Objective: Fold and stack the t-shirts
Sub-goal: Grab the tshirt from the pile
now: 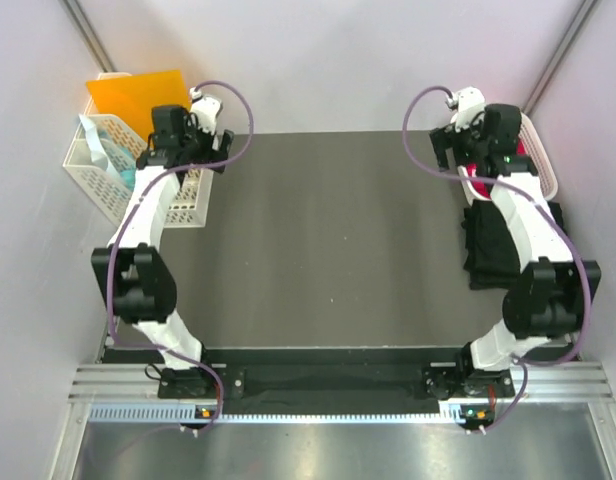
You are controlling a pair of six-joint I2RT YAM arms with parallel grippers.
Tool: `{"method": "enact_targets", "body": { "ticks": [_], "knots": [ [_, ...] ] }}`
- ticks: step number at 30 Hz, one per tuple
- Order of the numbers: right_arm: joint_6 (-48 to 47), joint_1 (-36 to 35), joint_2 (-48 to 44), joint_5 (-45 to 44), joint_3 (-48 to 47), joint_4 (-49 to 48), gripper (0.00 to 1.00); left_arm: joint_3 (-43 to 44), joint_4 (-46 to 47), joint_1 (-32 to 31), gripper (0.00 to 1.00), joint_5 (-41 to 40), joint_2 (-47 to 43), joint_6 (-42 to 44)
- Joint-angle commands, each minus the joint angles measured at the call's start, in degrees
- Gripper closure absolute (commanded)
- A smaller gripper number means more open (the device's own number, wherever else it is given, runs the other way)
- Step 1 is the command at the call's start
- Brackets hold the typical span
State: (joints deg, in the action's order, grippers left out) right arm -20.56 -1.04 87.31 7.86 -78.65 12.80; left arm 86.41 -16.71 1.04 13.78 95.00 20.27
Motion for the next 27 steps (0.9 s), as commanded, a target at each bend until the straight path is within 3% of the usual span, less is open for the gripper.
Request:
{"method": "enact_targets", "body": {
  "ticks": [1,5,9,13,17,22,27],
  "knots": [
    [-4.1,0.0,9.3,2.7,-18.1,28.3,0.00,15.0,-29.2,0.2,0.01,-3.2,8.3,6.4],
    [-3.4,0.2,20.4,1.1,-38.6,38.6,0.00,19.5,-24.0,0.2,0.01,-3.0,9.5,5.5],
    [-5.2,0.2,29.7,-3.2,-51.1,42.9,0.00,27.3,-23.5,-0.7,0.03,-3.2,13.1,9.0],
    [-9.2,0.2,31.0,-14.7,-51.4,34.2,0.00,32.0,-20.5,-2.5,0.04,-8.8,15.6,13.0],
    [-8.7,0.6,30.9,-20.9,-47.4,23.9,0.00,31.0,-16.4,-2.6,0.04,-2.6,15.3,14.8],
    [3.0,3.4,35.7,-20.0,-52.2,23.8,0.00,28.6,-7.5,-3.4,0.08,9.1,15.5,5.4],
    [2.7,3.4,38.7,-18.1,-51.3,25.3,0.00,28.3,-5.2,-6.2,0.11,9.3,18.2,0.7]
  ]
}}
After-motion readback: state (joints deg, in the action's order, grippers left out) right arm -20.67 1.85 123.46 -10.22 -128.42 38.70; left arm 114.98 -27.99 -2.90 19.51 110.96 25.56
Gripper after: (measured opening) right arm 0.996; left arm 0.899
